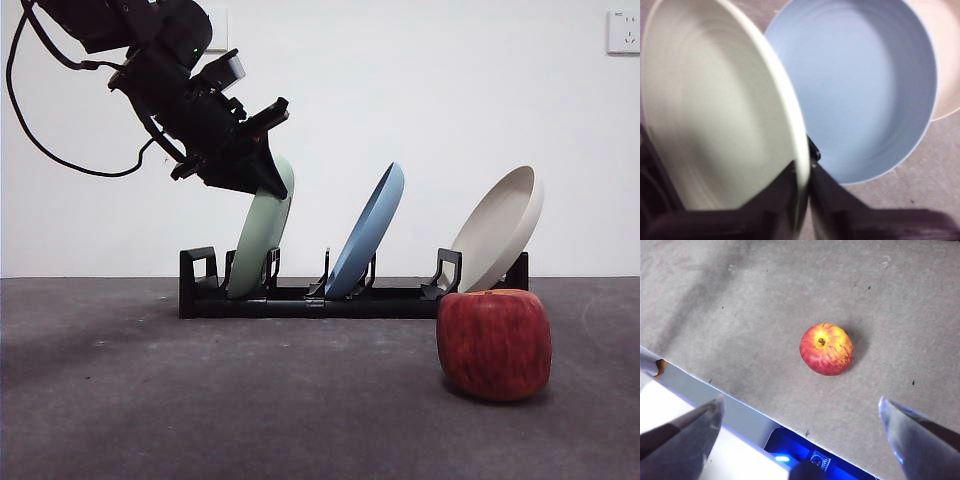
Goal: Take the green plate from the plate rack,put the plate on the table,take the apple from the table,put the apple in the plate
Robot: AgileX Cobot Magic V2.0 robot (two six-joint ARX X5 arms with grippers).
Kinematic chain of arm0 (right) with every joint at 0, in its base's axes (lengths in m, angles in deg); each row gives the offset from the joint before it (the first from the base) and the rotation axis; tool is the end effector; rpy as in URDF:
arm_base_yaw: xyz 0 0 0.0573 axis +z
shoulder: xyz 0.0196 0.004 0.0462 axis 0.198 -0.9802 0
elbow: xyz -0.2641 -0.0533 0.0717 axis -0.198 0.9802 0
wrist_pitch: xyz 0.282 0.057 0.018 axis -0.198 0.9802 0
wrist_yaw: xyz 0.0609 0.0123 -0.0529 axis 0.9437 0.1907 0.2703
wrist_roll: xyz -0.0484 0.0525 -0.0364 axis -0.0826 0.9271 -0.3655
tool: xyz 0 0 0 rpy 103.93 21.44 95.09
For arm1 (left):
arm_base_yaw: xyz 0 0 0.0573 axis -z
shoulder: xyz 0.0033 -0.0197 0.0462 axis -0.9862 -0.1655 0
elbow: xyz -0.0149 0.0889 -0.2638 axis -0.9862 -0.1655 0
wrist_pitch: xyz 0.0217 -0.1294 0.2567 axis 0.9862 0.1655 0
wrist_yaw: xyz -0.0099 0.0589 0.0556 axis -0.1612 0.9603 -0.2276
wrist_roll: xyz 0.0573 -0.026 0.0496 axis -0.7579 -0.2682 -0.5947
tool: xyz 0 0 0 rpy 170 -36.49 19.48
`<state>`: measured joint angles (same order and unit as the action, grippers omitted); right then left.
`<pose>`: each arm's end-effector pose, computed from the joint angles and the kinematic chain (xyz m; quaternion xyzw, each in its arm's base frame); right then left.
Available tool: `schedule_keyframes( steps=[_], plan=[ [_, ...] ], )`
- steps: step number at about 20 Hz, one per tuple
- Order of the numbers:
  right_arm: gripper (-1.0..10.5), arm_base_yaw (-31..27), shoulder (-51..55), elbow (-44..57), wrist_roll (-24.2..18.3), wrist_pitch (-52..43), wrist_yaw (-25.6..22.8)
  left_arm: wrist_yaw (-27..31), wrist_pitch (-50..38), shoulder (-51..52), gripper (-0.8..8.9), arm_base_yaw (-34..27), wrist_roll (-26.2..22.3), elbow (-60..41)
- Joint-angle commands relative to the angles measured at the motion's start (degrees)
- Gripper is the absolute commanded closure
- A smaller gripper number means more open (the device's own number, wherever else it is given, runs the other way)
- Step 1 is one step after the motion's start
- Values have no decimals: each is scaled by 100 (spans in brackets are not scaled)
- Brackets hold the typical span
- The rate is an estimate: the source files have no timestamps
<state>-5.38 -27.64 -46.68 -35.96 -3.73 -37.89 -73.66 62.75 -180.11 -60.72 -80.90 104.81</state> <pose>0.1541 0.0494 0.3050 0.0509 0.4126 0.2959 0.8600 0.4607 -0.1910 0.2315 -0.0247 0.3074 -0.3275 0.8931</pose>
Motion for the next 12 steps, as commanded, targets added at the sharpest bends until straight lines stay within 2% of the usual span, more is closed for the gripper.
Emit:
schedule_keyframes(
  steps=[1, 9, 12],
  plan=[
    [257, 15, 4, -20, 33, -15, -11, -219, -59, -77, 826, 13, 17, 17],
    [257, 15, 4, -20, 26, -15, -11, -275, -96, 188, 822, -2, 83, 39],
    [257, 15, 4, -20, 15, -15, -11, -278, 188, 358, 822, -31, 83, 343]
  ],
)
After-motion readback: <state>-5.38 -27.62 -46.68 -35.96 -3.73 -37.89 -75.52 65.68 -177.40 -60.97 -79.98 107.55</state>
